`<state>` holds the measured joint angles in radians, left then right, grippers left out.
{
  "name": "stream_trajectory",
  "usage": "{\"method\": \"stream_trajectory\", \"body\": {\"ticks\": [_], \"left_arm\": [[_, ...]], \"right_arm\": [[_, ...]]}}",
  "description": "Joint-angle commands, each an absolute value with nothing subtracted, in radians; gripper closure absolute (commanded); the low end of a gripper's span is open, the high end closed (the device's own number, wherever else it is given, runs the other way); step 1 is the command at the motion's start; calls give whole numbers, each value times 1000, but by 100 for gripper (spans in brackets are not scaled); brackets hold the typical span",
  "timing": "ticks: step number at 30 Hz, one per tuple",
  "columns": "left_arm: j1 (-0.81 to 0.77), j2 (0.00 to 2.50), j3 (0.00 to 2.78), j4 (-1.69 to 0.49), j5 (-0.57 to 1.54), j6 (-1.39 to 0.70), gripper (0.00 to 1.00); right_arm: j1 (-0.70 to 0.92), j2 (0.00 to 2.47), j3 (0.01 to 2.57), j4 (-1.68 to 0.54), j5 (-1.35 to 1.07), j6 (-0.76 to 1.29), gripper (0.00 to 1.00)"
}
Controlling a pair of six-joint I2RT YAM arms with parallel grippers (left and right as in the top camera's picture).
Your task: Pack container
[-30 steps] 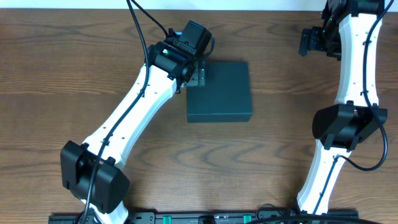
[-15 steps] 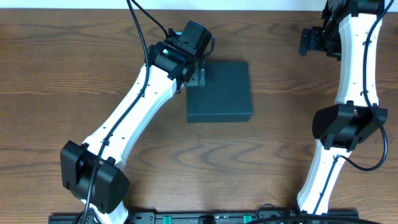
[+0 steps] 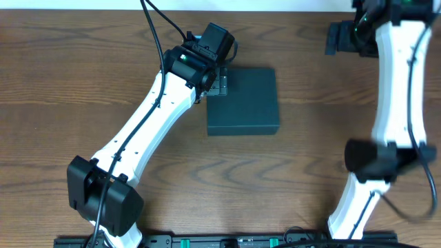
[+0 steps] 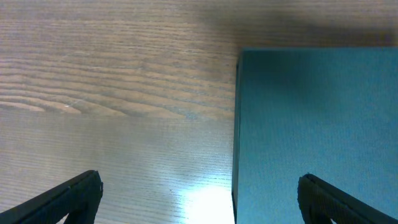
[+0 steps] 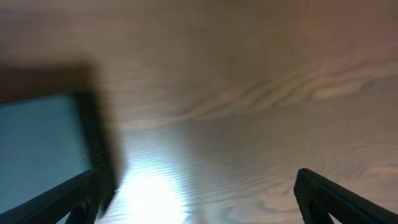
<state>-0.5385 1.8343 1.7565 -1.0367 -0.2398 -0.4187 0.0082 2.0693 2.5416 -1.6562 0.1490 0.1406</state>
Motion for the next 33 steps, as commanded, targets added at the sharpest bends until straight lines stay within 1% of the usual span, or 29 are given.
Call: {"method": "stream_trajectory", "body": {"ticks": [1,6,11,13,16,19,24,29,33], "left_arm": [[-533,1841,1760,-1039,-252,-420,1],[-533,1841,1760,-1039,-252,-420,2],[-533,1841,1760,-1039,-252,-420,1],[-533,1841,1760,-1039,-252,-420,1],[-533,1841,1760,-1039,-252,-420,1],[-533,1841,1760,-1039,-252,-420,1],[-533,1841,1760,-1039,-252,-420,1],[-533,1841,1760,-1039,-252,-420,1],[-533,1841,1760,-1039,-252,-420,1]], "right_arm": [[70,1864,2558,-1661,146,133,1],[158,1673,2558,-1662,146,133,1],[183,1512,2538,-1662,146,133,1],[183,1452,2500,-1658,152,131,1],[180,1356,2389,-1589,217,131,1],[175,1230,2189,-1418,223,83,1],[175,962,1700,-942,147,-16,1],[152,699,1210,-532,73,-27,1],[122,525,897,-344,21,-23,1]]}}
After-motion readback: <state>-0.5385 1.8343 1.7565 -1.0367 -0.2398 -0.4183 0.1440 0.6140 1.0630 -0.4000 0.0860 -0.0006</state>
